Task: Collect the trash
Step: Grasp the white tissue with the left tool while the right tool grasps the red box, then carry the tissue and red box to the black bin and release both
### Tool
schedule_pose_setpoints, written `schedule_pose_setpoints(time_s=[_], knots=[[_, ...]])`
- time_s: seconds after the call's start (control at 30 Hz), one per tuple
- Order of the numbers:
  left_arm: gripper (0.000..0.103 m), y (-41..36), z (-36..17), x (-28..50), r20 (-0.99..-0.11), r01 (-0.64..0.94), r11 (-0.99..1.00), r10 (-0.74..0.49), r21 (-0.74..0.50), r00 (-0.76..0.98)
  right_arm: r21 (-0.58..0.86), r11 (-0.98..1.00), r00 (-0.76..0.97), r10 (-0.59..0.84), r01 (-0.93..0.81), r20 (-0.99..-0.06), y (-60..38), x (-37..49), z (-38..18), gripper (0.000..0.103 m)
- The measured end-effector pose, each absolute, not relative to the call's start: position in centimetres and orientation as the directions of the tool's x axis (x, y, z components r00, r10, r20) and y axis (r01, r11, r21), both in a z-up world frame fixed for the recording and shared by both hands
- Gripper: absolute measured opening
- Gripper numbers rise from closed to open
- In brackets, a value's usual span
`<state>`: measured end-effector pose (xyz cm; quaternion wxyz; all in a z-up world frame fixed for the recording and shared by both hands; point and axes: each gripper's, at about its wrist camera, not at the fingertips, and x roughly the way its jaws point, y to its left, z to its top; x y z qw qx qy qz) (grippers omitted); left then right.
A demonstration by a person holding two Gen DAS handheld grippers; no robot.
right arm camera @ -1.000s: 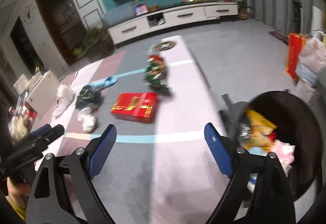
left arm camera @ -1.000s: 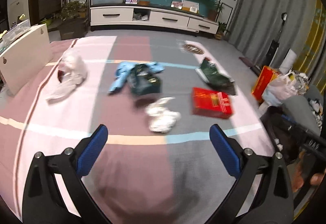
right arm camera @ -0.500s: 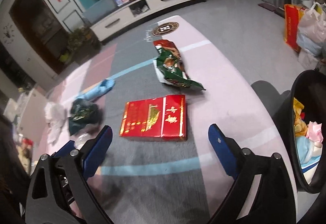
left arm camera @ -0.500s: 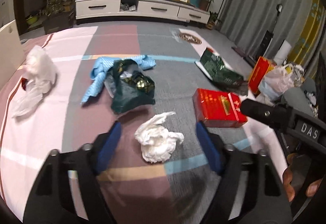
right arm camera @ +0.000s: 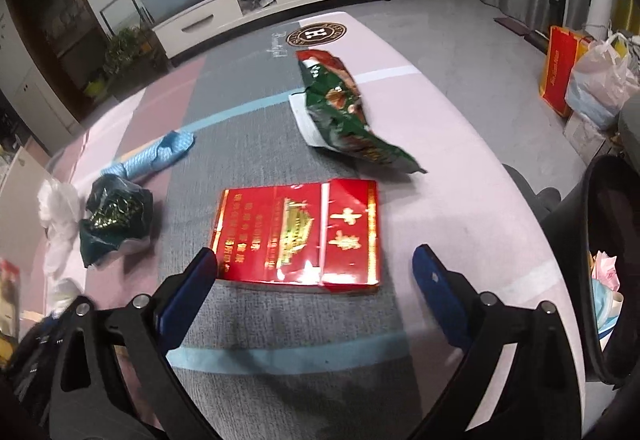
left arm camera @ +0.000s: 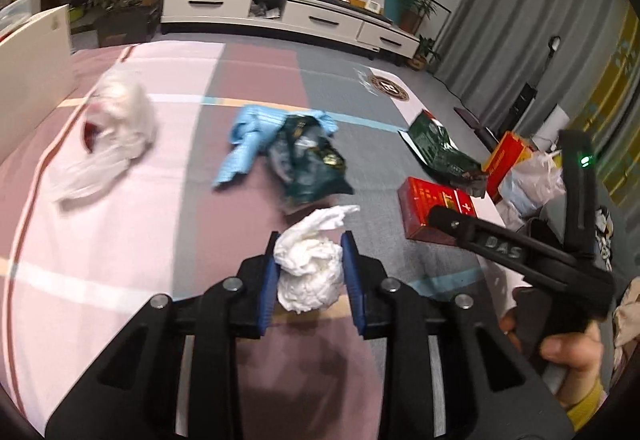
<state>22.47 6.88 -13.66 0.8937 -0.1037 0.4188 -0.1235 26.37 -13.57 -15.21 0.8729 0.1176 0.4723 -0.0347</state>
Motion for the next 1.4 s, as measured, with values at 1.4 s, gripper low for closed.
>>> schedule_pose_setpoints(time_s=[1.4], knots=[[0.032, 1.3, -9.9, 17.9, -0.661, 0.36, 0.87, -0.491, -0.337, 0.567, 0.175, 0.98, 0.717, 0.053, 0.098, -0.695, -19.2, 16.4, -8.2, 0.088]])
